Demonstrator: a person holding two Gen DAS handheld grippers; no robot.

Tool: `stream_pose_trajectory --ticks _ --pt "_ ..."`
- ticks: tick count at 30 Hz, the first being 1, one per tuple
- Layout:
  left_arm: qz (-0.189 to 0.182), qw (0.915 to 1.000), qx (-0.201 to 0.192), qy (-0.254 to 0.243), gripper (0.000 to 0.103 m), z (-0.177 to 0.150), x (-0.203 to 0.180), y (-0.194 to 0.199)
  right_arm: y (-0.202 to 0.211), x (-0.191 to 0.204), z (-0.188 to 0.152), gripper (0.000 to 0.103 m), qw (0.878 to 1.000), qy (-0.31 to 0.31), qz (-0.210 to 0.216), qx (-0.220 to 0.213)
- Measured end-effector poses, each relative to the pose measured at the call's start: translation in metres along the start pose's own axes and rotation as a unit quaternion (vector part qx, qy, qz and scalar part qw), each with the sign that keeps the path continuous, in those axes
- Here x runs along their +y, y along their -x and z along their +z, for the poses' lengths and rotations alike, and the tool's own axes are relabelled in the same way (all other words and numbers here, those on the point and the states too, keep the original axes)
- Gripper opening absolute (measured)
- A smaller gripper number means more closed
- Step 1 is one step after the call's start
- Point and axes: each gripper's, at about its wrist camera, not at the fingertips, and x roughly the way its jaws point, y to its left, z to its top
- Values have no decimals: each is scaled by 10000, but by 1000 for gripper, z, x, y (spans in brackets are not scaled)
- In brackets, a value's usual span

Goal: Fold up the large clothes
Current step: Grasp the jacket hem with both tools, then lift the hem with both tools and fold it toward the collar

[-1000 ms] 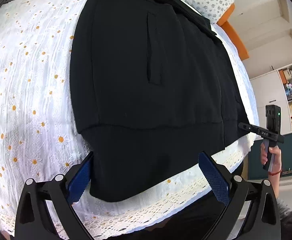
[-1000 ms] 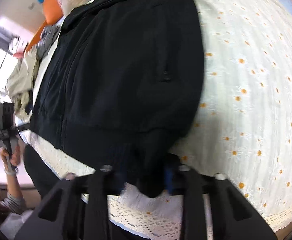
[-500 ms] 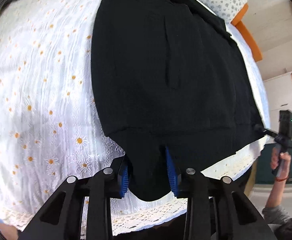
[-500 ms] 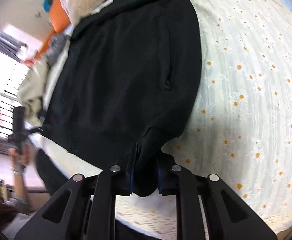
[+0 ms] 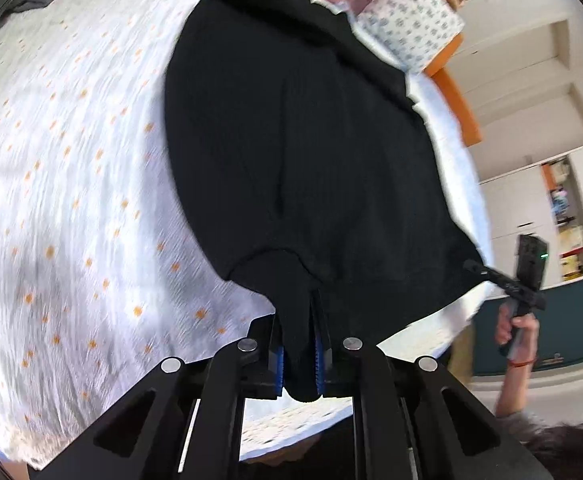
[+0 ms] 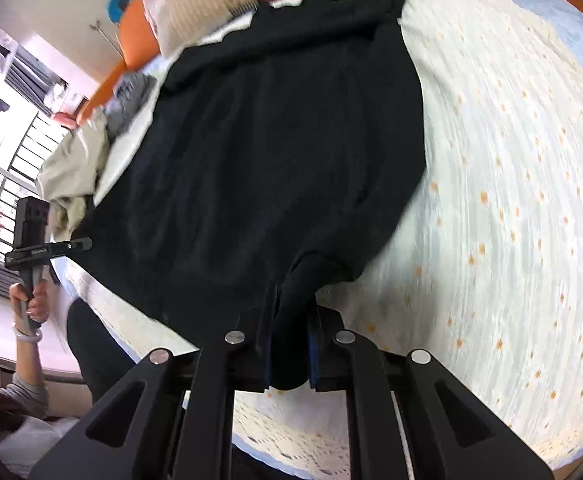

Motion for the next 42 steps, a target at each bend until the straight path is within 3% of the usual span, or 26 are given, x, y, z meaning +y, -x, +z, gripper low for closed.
stream_pose_trajectory --ticks 7,11,15,22,30,42 --pt "34 9990 -410 -190 15 61 -15 17 21 16 52 12 9970 415 -473 -450" --pt "138 9965 -711 -406 16 99 -30 26 24 30 85 12 9876 860 -1110 -705" --pt "290 9922 -1111 -492 16 142 -39 37 28 32 123 12 9812 958 -1317 -1038" --pt "739 9830 -1618 -454 16 223 -45 34 21 24 218 12 9768 661 -1437 -1446" --pt "1152 9702 -2103 -353 16 317 -47 5 -11 3 311 12 9707 354 -1807 -1546" --pt "1827 9562 -2193 -652 16 423 -47 -45 -70 -34 427 11 9556 62 -2487 -1581"
